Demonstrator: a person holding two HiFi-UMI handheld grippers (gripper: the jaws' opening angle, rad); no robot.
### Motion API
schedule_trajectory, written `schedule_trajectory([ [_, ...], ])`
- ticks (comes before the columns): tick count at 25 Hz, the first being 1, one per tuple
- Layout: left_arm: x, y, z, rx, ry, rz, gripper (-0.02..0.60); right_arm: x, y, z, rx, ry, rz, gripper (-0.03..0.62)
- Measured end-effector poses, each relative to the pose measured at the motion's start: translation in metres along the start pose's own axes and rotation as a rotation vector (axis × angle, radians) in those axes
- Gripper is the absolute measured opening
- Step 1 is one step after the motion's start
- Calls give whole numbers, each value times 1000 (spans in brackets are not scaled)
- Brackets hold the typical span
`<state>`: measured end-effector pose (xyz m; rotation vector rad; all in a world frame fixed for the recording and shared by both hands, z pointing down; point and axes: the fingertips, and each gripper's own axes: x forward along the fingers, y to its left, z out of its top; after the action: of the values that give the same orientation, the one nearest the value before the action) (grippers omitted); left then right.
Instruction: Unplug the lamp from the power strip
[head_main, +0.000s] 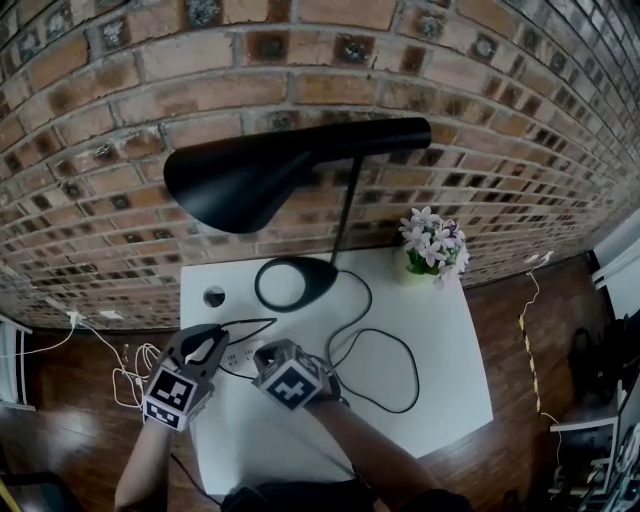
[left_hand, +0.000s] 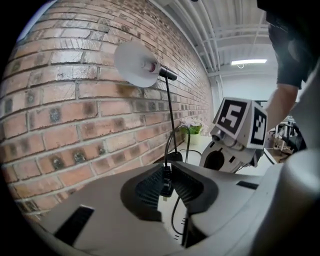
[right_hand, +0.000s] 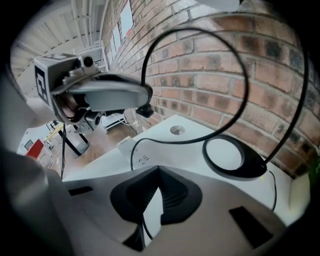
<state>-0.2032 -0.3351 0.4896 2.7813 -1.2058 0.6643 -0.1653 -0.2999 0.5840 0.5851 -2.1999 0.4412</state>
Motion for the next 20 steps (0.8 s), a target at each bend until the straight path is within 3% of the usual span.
schedule_trajectory([
  [4, 6, 11, 9, 10, -27, 14, 66, -27, -3, 15, -4, -71, -27, -3],
  [11, 16, 48, 14, 28, -53, 98, 64, -38, 11, 39, -15, -131, 28, -3],
  [20, 36, 76, 6, 4, -51, 92, 64, -29, 3, 79, -13, -226, 28, -3],
])
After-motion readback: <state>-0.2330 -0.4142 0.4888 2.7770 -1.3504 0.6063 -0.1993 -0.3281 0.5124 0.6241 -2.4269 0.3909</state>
